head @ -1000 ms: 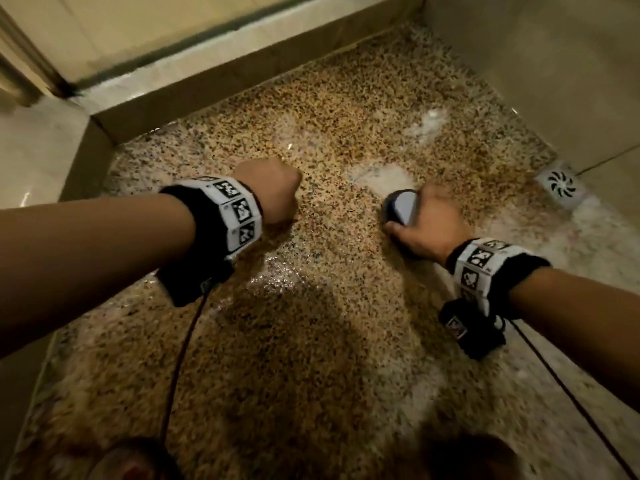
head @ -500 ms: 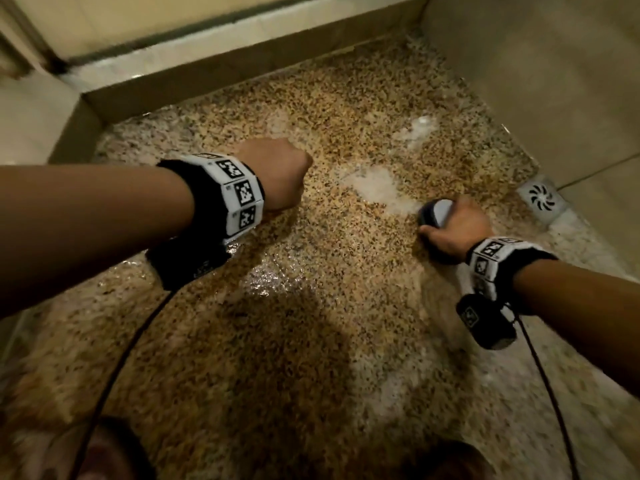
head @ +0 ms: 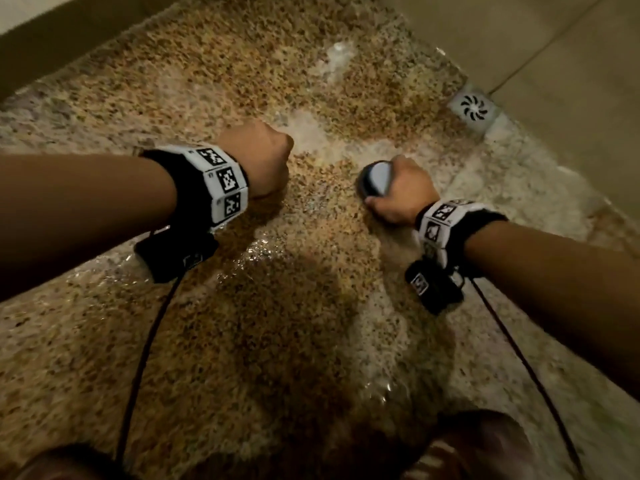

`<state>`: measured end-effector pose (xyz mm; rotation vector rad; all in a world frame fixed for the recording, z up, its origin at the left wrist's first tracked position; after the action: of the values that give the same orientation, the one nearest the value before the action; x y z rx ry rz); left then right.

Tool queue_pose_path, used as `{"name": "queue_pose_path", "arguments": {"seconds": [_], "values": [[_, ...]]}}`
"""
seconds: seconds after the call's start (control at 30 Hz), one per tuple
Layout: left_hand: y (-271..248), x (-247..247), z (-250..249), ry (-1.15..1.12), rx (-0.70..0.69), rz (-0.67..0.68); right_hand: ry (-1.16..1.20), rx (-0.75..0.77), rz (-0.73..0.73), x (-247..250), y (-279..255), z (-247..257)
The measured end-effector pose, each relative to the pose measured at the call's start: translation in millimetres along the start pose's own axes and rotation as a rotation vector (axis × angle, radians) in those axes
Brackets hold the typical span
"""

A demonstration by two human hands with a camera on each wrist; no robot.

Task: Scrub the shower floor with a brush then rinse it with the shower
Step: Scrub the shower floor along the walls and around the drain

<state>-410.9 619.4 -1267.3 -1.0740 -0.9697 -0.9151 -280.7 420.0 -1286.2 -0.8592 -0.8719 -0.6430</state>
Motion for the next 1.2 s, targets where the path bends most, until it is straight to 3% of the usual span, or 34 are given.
{"name": "queue_pose_path", "arguments": {"seconds": [0.1,0.3,0.37,0.43,0.53,0.63,0.7,0.8,0.97,1.2], "values": [[4.1,5.3,-4.6,0.035,-0.040,-0.013,-0.049,-0.033,-0.026,13.7,-6.4,-12.9],[1.0,14.7,-2.0,0.068,-0.047,-0.045,0.021,0.345,0.349,-57.4,-63.4,52.4],[-3.6,7.3,-1.1,0.078,-0.051,-0.037,0.007,0.400,0.356,-60.5,-48.1,60.0],[-6.3,1.5,1.4,0.079,-0.066,-0.044,0.026,0.329,0.245,-36.0,-20.0,47.9],[-3.7,2.8,8.6,0.083,-0.062,-0.036,-0.094,0.076,0.039,26.1,20.5,5.7],[4.3,3.0,10.4,0.056,-0.046,-0.046,-0.107,-0.127,-0.084,52.9,23.5,-25.9],[8.3,0.6,8.3,0.029,-0.039,-0.059,-0.020,-0.118,-0.089,42.2,7.9,-28.5],[12.3,-3.1,-4.4,0.005,-0.061,-0.043,0.054,-0.069,0.027,11.9,-22.3,-19.6],[8.4,-7.0,-30.2,0.102,-0.127,-0.008,0.153,0.092,0.109,-29.6,-42.3,2.7],[-13.3,3.5,-59.7,0.137,-0.200,-0.003,0.309,0.166,0.171,-35.5,-83.0,13.3]]}}
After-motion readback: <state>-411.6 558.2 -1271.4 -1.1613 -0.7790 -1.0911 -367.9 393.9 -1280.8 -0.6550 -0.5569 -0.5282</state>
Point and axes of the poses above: each hand's wrist, its own y-axis towards the middle knuckle, its own x-axis out of the back of the hand, z = x × y, the point moved 1 cm from there along y, towards the middle knuckle, and after that the axes turned 15 degrees about y, right-handed, at the moved point
